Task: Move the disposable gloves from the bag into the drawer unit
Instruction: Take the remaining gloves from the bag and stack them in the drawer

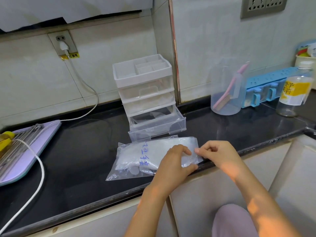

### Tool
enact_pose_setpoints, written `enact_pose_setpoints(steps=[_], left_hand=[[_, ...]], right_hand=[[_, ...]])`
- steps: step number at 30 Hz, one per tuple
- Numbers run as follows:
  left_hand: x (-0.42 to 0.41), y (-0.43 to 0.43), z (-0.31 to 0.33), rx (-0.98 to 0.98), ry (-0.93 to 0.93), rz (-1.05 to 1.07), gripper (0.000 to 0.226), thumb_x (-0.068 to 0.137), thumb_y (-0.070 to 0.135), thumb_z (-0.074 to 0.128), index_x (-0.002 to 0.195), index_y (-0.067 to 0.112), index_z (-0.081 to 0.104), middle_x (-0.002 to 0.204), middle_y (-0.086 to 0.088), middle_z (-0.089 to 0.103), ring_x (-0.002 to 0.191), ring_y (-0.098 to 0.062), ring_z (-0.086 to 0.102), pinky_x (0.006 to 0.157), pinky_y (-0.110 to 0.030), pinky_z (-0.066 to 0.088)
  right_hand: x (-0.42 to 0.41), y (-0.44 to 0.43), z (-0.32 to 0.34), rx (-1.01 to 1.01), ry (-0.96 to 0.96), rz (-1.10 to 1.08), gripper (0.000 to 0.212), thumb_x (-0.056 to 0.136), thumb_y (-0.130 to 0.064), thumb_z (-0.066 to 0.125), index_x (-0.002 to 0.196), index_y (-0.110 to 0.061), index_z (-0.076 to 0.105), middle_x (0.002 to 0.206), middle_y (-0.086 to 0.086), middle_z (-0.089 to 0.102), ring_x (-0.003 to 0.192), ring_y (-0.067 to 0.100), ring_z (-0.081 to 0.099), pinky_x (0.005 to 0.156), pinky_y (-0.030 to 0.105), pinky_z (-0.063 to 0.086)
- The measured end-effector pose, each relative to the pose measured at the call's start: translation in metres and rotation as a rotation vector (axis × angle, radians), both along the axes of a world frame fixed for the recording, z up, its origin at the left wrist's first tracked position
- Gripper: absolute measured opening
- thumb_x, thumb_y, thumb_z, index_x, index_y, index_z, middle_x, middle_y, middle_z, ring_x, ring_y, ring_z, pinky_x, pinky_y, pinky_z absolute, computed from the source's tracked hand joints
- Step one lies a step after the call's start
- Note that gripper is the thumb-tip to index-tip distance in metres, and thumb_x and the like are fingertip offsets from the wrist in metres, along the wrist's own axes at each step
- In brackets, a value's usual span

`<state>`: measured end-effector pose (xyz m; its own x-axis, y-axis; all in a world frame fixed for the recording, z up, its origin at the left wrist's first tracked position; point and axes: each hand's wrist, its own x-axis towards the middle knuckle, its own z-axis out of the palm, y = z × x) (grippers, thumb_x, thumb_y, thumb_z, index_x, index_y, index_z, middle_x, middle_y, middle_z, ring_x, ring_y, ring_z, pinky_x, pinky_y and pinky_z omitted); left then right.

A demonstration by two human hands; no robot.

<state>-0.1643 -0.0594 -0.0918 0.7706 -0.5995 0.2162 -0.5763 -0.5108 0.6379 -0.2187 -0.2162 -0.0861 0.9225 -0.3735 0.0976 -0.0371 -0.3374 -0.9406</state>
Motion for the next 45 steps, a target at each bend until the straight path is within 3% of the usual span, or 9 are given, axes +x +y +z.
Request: enact_pose_setpoints(steps=[8,15,22,25,31,36,39,43,45], left_hand=[[0.003,0.003,-0.007,-0.005,0.029,0.079,0.032,0.084,0.040,0.065,0.106,0.029,0.046,0.096,0.010,0.052,0.080,-0.005,0.050,0.062,-0.015,0.035],[0.008,0.006,-0.002,-0.068,0.224,0.002,0.077,0.072,0.057,0.072,0.135,0.032,0.036,0.130,0.020,0.045,0.116,0.000,0.046,0.085,-0.011,0.038],[0.037,0.002,0.068,-0.425,0.340,-0.136,0.104,0.061,0.077,0.064,0.145,0.024,0.033,0.146,0.009,0.042,0.132,0.000,0.040,0.106,-0.021,0.035],[0.044,-0.007,0.092,-0.468,0.385,-0.208,0.043,0.082,0.042,0.066,0.120,0.027,0.054,0.123,0.013,0.060,0.108,0.011,0.056,0.085,-0.007,0.042],[0.062,-0.005,0.109,-0.670,0.517,-0.152,0.018,0.089,0.017,0.061,0.074,0.011,0.070,0.076,-0.005,0.071,0.068,-0.012,0.066,0.065,-0.019,0.051],[0.079,0.014,0.117,-0.524,0.441,-0.022,0.030,0.082,0.028,0.073,0.094,0.001,0.068,0.091,-0.018,0.068,0.084,-0.025,0.061,0.088,-0.042,0.048],[0.091,0.020,0.120,-0.372,0.335,-0.006,0.027,0.084,0.029,0.072,0.088,0.002,0.067,0.078,-0.008,0.067,0.074,-0.016,0.057,0.079,-0.030,0.047],[0.104,0.024,0.126,-0.175,0.256,0.039,0.020,0.084,0.031,0.072,0.070,0.019,0.062,0.052,0.012,0.055,0.048,0.000,0.043,0.049,-0.009,0.033],[0.113,0.031,0.130,-0.123,0.247,0.074,0.023,0.081,0.034,0.074,0.072,0.016,0.063,0.057,0.009,0.056,0.051,-0.003,0.047,0.052,-0.011,0.036]], right_hand=[[0.004,-0.020,0.032,0.382,-0.184,0.151,0.019,0.093,-0.014,0.055,0.088,0.002,0.065,0.097,0.007,0.073,0.098,0.017,0.067,0.086,0.026,0.048],[0.019,-0.040,0.083,0.844,-0.416,0.261,0.011,0.083,-0.010,0.052,0.073,-0.009,0.058,0.108,0.022,0.069,0.100,0.029,0.068,0.084,0.033,0.057],[0.047,-0.033,0.139,0.756,-0.330,0.824,0.018,0.064,-0.021,0.081,0.071,-0.011,0.068,0.106,0.018,0.070,0.100,0.027,0.069,0.081,0.032,0.056],[0.060,-0.031,0.158,0.671,-0.320,0.944,0.018,0.068,-0.024,0.079,0.074,-0.011,0.067,0.110,0.017,0.069,0.103,0.026,0.067,0.084,0.031,0.054],[0.076,-0.063,0.162,0.556,-0.232,0.849,0.012,0.077,-0.016,0.068,0.075,-0.006,0.061,0.111,0.022,0.068,0.105,0.030,0.066,0.085,0.033,0.053],[0.086,-0.082,0.142,0.355,0.045,0.773,0.050,0.068,-0.028,0.085,0.095,0.001,0.055,0.099,0.017,0.068,0.087,0.021,0.069,0.074,0.028,0.057],[0.099,-0.072,0.139,0.207,0.167,0.764,0.071,0.062,-0.045,0.085,0.115,-0.004,0.060,0.117,0.015,0.067,0.103,0.024,0.067,0.084,0.028,0.055],[0.119,-0.034,0.137,-0.019,0.139,0.605,0.025,0.080,-0.025,0.073,0.097,-0.008,0.070,0.091,0.004,0.074,0.089,0.016,0.069,0.079,0.022,0.055],[0.131,-0.023,0.134,-0.118,0.058,0.492,0.017,0.083,-0.021,0.072,0.087,-0.004,0.071,0.080,0.004,0.071,0.075,0.014,0.066,0.075,0.024,0.054]])
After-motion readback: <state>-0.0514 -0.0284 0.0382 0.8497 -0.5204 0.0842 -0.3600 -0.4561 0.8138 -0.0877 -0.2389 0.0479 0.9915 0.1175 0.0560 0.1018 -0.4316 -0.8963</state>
